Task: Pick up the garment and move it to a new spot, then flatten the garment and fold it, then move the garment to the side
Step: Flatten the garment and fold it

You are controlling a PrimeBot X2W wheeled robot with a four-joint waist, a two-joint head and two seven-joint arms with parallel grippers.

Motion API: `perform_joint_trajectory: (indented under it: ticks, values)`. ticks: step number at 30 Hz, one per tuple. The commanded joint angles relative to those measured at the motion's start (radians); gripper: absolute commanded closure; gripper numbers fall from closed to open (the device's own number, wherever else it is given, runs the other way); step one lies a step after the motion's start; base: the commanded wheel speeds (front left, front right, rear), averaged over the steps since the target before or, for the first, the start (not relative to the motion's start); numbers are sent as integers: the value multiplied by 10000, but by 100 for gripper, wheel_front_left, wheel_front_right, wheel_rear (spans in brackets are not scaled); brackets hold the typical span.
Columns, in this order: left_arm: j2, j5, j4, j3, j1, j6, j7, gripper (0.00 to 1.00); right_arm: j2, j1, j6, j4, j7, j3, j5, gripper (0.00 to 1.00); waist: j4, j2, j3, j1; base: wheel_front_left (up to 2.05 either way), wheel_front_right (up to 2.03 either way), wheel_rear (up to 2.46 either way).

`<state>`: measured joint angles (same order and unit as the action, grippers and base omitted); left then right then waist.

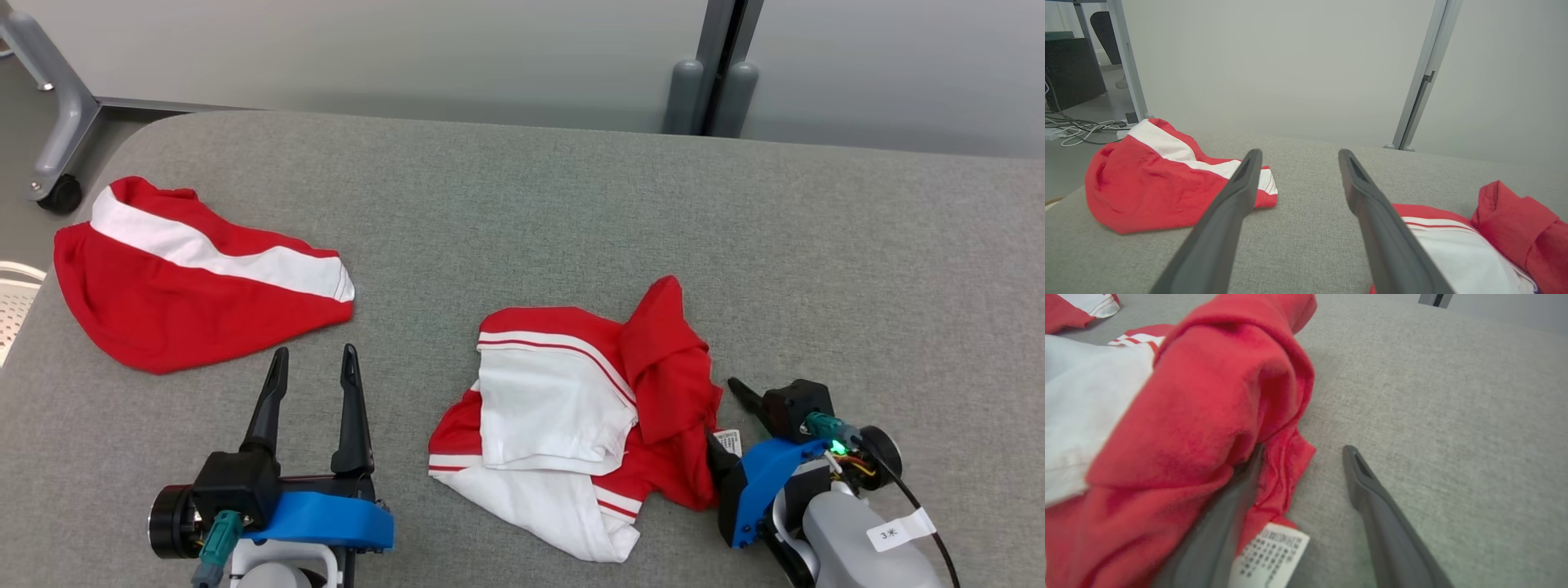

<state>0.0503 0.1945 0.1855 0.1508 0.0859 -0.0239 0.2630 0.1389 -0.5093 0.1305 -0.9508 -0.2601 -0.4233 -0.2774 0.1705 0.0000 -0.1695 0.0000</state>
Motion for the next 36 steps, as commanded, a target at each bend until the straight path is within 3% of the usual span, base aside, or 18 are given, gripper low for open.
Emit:
perform_joint_trajectory:
  ticks: [1,2,3,4,5,11,22,34,35,36]
  values:
    - [1,40,10,45,96,-22,26,0,-137,-96,5,-313,-6,-174,-158,0,38,0,2,0,0,0,0]
    - [1,50,15,50,93,-31,26,0,-210,-82,5,-496,17,-298,-266,0,47,0,10,0,0,0,0]
    - [-1,57,18,54,83,-39,26,0,-287,-68,5,-649,34,-426,-415,41,49,0,19,0,0,0,0]
    - [1,61,29,57,76,-46,26,0,-325,-84,6,-752,37,-528,-531,89,55,0,30,0,0,0,0]
    - [2,48,34,50,64,-54,26,0,-337,-125,6,-829,32,-632,-618,100,50,0,43,0,0,0,0]
    - [-4,-15,50,-82,-138,-51,26,0,13,-163,2,-310,-34,-645,-1270,100,-222,0,285,0,0,0,0]
    - [1,-58,75,-217,-371,29,28,0,1200,1645,3,2526,-44,1158,-1197,100,-1026,0,676,0,0,0,0]
    - [1,-23,2,-275,-446,36,26,0,855,4270,3,4557,-44,3688,-472,100,-1356,0,660,0,0,0,0]
    - [1,-28,-2,-286,-444,38,26,0,800,4369,3,4640,-44,3849,-391,79,-1375,0,650,0,0,0,0]
    - [1,-38,-1,-290,-442,44,26,0,780,4433,3,4694,-44,3985,-306,6,-1389,0,640,0,0,0,0]
